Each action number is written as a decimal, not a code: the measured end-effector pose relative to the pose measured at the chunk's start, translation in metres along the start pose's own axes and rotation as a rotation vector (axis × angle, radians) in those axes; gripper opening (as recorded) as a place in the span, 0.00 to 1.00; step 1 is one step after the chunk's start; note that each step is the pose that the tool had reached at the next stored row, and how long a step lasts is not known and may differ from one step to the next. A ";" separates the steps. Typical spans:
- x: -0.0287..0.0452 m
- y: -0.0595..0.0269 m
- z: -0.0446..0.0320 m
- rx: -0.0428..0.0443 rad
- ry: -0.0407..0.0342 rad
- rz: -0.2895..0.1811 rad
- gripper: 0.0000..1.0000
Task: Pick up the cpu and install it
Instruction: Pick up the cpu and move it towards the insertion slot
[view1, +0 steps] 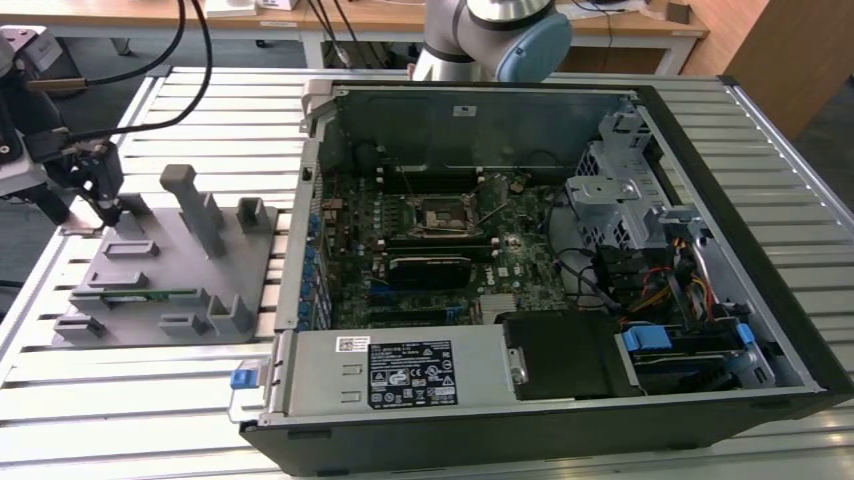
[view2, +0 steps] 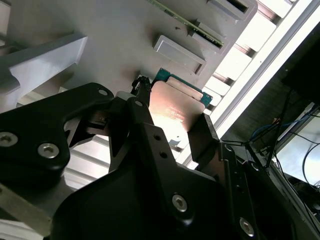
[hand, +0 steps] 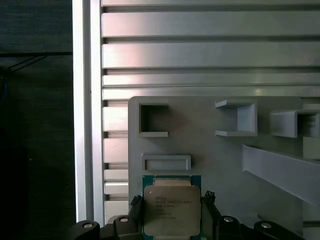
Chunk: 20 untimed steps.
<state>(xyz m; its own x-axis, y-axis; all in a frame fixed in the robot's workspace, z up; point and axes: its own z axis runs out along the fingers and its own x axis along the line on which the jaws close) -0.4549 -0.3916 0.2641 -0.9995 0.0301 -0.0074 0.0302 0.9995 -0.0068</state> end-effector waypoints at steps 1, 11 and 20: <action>0.0000 0.0000 -0.0003 0.0000 0.0000 0.000 0.54; 0.0000 0.0003 -0.0028 0.0001 0.0001 0.000 0.54; 0.0000 0.0005 -0.0047 0.0000 0.0001 0.000 0.54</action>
<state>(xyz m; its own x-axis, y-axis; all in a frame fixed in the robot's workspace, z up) -0.4549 -0.3911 0.2688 -0.9995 0.0302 -0.0073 0.0303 0.9995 -0.0069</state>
